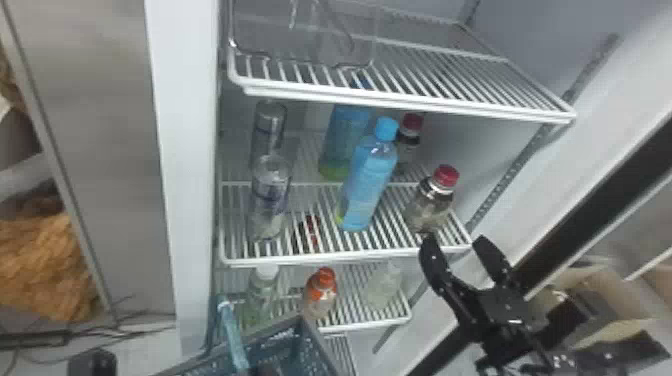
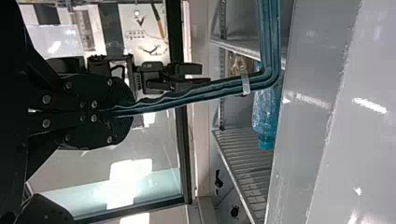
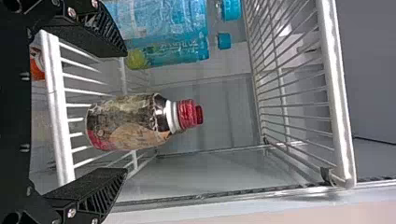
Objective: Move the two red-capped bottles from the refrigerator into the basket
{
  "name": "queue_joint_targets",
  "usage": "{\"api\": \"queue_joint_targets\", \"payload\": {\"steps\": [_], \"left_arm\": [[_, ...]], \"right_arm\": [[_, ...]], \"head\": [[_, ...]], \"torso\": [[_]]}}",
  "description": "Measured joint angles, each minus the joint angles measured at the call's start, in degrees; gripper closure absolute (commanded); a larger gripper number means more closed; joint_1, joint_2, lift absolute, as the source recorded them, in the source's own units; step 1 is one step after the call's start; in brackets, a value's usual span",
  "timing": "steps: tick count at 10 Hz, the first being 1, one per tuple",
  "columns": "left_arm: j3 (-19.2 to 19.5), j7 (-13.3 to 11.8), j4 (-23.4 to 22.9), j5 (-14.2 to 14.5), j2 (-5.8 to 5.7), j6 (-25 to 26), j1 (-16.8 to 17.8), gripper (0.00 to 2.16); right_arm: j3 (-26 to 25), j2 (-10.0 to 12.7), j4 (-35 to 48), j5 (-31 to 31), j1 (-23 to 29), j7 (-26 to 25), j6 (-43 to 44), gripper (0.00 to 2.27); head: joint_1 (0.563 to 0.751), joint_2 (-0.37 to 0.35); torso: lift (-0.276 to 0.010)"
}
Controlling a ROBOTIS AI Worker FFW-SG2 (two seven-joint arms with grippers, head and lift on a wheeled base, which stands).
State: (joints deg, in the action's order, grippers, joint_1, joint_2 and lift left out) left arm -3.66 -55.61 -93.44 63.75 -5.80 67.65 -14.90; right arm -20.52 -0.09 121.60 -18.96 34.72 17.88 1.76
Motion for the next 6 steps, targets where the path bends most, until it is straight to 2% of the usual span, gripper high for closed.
{"api": "queue_joint_targets", "payload": {"steps": [6], "left_arm": [[-0.2, 0.0, 0.0, 0.1, -0.54, 0.0, 0.6, 1.17]], "right_arm": [[0.2, 0.0, -1.4, 1.9, -6.7, -1.0, -6.8, 0.14]], "head": [[0.695, -0.35]], "torso": [[0.0]]}}
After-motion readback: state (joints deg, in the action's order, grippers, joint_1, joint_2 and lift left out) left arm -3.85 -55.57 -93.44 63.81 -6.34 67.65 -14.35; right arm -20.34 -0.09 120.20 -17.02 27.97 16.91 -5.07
